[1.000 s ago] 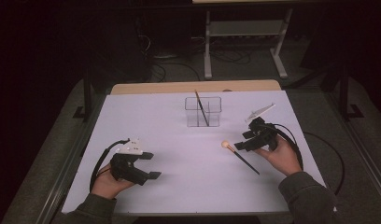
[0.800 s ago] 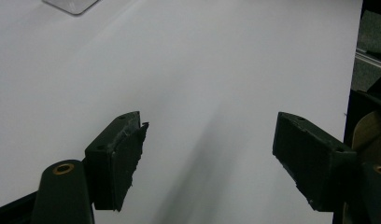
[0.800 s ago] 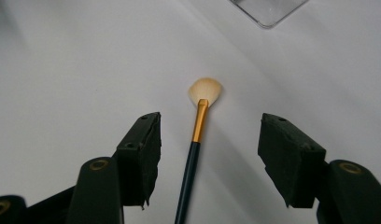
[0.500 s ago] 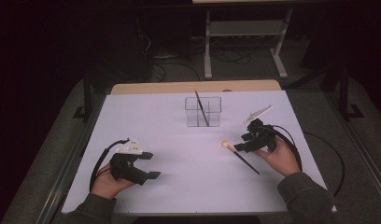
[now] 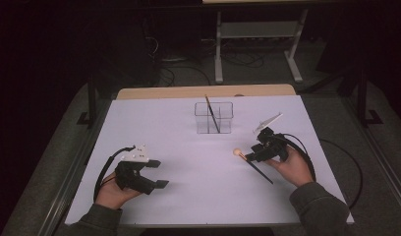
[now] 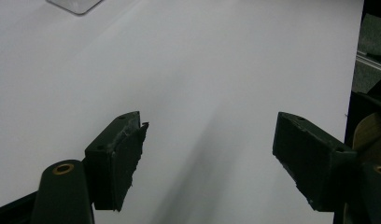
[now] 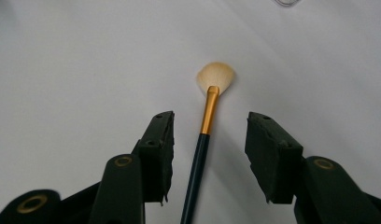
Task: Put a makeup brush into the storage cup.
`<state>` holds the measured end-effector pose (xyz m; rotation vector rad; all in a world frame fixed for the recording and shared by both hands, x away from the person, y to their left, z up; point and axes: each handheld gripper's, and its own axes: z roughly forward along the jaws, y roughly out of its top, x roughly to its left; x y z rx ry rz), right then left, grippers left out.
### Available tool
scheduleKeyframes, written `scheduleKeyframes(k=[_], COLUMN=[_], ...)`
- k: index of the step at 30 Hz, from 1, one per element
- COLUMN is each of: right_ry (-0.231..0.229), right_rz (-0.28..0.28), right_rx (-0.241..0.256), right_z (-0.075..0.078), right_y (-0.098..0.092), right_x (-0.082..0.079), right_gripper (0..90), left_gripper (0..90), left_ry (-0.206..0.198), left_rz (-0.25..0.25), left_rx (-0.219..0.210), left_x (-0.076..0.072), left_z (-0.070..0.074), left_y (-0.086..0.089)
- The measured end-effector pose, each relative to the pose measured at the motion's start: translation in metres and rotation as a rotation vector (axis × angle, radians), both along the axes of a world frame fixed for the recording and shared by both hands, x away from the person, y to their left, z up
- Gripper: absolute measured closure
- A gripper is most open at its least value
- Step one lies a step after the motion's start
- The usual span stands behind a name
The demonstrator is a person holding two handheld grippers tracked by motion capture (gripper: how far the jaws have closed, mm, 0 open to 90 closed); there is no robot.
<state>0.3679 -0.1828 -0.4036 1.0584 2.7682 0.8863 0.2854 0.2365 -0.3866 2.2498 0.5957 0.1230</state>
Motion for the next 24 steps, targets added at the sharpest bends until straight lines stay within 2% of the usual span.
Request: scheduleKeyframes(k=[24], right_ry=[0.055], right_rz=[0.010], right_rx=[-0.032], right_z=[-0.016], right_y=[0.004], right_x=[-0.001], right_gripper=[63.0], left_gripper=[23.6], left_ry=[-0.001], left_rz=[0.000], left_rx=[-0.001], left_x=[0.000], left_z=[0.000], left_y=[0.000])
